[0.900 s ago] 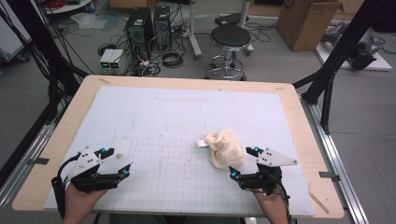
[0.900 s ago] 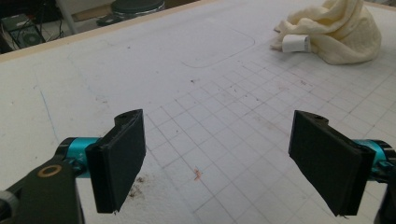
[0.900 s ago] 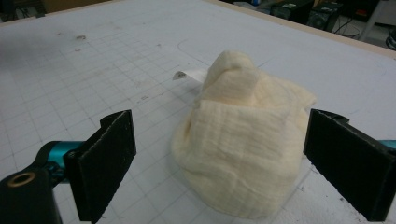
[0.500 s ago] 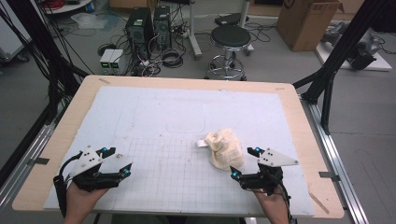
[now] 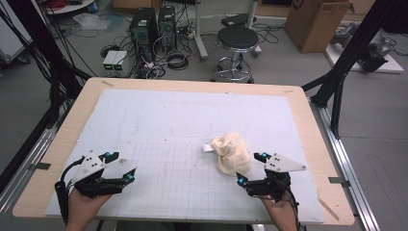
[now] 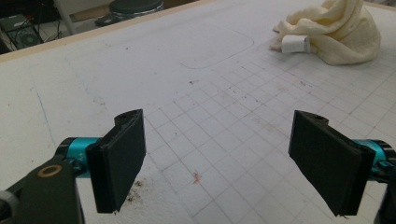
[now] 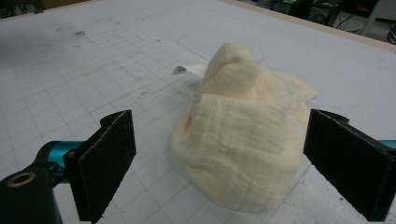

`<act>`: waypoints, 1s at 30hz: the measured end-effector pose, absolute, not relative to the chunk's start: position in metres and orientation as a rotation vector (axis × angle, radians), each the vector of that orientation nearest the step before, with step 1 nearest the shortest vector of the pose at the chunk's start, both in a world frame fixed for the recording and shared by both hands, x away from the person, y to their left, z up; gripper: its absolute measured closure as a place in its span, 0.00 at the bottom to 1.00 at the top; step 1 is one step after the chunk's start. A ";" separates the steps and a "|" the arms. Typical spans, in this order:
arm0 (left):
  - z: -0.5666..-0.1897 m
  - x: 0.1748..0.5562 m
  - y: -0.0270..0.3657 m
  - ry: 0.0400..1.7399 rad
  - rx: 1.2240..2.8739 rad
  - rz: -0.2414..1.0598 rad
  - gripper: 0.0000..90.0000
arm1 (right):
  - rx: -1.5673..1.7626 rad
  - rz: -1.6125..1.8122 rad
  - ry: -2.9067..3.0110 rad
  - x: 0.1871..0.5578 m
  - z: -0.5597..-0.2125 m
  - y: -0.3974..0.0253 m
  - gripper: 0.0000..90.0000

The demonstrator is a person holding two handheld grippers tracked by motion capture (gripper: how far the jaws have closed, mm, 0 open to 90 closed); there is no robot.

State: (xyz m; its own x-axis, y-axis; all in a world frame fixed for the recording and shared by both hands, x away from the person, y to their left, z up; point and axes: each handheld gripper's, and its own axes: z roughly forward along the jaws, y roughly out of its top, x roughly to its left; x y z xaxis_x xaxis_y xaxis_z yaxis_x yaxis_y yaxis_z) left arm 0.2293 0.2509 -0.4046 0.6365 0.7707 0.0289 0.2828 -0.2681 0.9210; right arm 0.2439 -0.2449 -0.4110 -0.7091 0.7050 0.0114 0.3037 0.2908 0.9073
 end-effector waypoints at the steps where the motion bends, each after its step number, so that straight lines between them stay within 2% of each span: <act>1: -0.405 0.229 0.251 0.843 1.835 0.598 0.22 | 0.903 1.396 2.168 0.244 -0.411 -0.245 0.10; 30: -0.404 0.229 0.251 0.840 1.836 0.601 0.22 | 0.919 1.400 2.171 0.243 -0.410 -0.247 0.10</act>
State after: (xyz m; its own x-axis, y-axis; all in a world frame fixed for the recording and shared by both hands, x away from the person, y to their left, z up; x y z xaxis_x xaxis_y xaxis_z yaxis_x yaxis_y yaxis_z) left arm 0.2287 0.2512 -0.4041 0.6369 0.7703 0.0326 0.2799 -0.2705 0.9211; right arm 0.2427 -0.2471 -0.4103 -0.7054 0.7085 0.0207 0.3112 0.2833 0.9071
